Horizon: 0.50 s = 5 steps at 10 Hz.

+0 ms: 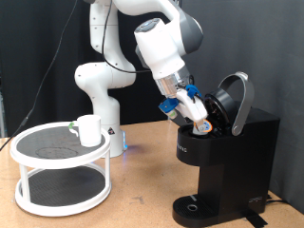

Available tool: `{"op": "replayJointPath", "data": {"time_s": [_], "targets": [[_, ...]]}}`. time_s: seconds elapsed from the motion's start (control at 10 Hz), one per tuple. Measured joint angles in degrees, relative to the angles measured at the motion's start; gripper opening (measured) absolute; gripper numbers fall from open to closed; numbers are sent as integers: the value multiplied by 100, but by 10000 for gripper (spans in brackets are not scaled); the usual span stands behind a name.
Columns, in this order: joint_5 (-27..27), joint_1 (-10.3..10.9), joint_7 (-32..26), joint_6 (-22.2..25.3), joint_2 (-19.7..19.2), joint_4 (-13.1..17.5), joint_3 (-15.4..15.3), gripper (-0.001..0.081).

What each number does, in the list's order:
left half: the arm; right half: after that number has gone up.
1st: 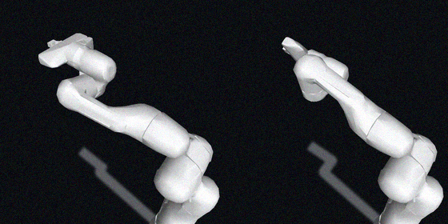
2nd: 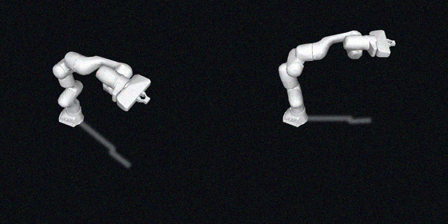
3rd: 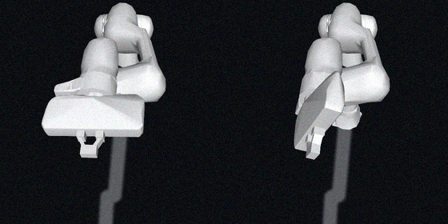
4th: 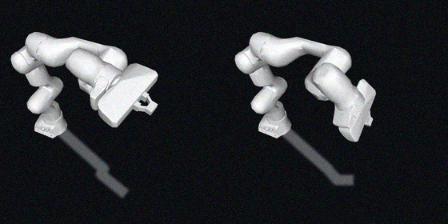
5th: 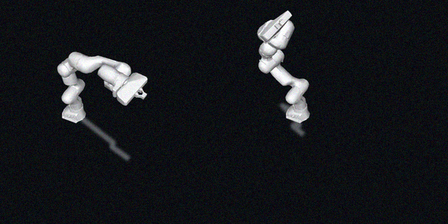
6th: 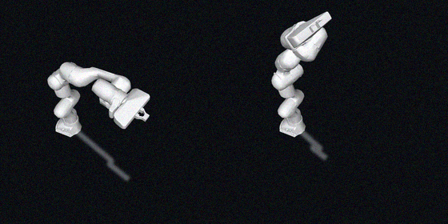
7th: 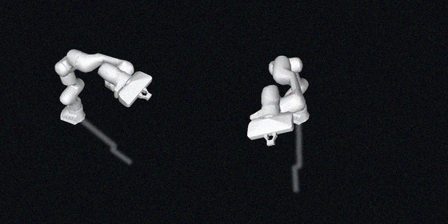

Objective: Make a cup of coffee with the keurig machine

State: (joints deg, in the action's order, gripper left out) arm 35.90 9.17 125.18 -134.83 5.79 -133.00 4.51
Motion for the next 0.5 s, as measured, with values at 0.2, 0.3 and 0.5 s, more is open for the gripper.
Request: {"op": "replayJointPath", "data": {"time_s": [0.2, 0.3, 0.5], "targets": [[139, 0, -86, 77, 4, 4, 1, 728], [243, -2, -220, 246, 21, 21, 8, 733], [295, -9, -442, 745, 115, 39, 27, 734]]}}
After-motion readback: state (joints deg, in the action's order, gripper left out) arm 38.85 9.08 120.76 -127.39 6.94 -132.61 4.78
